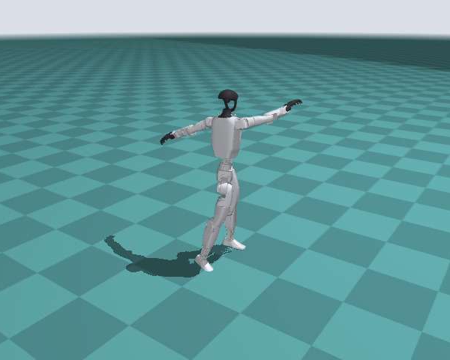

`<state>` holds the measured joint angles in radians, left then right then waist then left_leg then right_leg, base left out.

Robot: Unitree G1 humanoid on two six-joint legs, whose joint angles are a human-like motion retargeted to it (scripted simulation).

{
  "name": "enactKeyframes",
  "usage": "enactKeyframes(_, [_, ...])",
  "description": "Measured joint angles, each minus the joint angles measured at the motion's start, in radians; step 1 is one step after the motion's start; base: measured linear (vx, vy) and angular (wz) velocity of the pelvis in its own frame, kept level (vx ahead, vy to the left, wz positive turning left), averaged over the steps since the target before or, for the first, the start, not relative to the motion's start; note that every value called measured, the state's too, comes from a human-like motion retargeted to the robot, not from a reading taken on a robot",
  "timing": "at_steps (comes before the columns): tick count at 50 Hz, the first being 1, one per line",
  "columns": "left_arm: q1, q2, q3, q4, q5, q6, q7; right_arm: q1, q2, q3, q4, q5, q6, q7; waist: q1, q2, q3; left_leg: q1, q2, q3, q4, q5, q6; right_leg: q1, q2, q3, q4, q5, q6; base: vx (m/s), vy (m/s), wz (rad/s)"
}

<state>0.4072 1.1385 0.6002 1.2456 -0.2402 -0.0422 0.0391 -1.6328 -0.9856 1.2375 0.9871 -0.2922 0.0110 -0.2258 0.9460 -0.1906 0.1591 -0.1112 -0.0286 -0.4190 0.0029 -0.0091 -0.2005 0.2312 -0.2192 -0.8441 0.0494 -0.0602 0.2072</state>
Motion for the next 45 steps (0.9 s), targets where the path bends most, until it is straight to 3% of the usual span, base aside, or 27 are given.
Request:
enactKeyframes(11, [-0.015,0.031,0.037,-0.486,0.135,-0.053,0.009,0.31,-0.275,-0.238,-0.54,-0.071,-0.069,0.106,-0.172,0.048,-0.024,0.039,0.019,0.081,0.014,-0.021,-0.004,-0.015,-0.019,0.09,0.036,-0.012,0.002,-0.02,0.01,-0.39])
enactKeyframes(25, [-0.041,0.146,-0.005,-1.033,0.173,-0.142,0.03,0.781,-0.661,-0.667,-1.044,0.077,-0.177,0.168,-0.625,0.163,-0.06,0.089,0.052,0.235,0.01,-0.037,-0.023,-0.056,-0.023,0.249,0.023,-0.003,0.026,-0.04,0.02,-0.6])
enactKeyframes(33, [-0.053,0.156,-0.009,-1.278,0.15,-0.183,0.02,1.114,-0.614,-1.041,-1.105,0.047,-0.169,0.152,-0.848,0.208,-0.045,0.129,0.082,0.356,0.014,-0.057,-0.023,-0.09,-0.012,0.376,0.017,0.008,0.03,-0.03,0.01,-0.81])
enactKeyframes(35, [-0.055,0.184,0.002,-1.342,0.135,-0.187,0.014,1.434,-0.529,-1.375,-1.173,-0.004,-0.161,0.156,-0.868,0.187,-0.026,0.144,0.09,0.394,0.019,-0.065,-0.023,-0.098,-0.008,0.416,0.018,0.01,0.03,-0.02,-0.01,-0.99])
enactKeyframes(45, [-0.08,0.183,-0.05,-1.558,0.152,-0.211,-0.027,1.824,-0.352,-1.731,-1.356,-0.117,-0.15,0.199,-0.989,0.192,-0.003,0.201,0.122,0.562,0.028,-0.094,-0.021,-0.142,0.017,0.588,0.008,0.026,0.031,0.0,-0.01,-0.89])
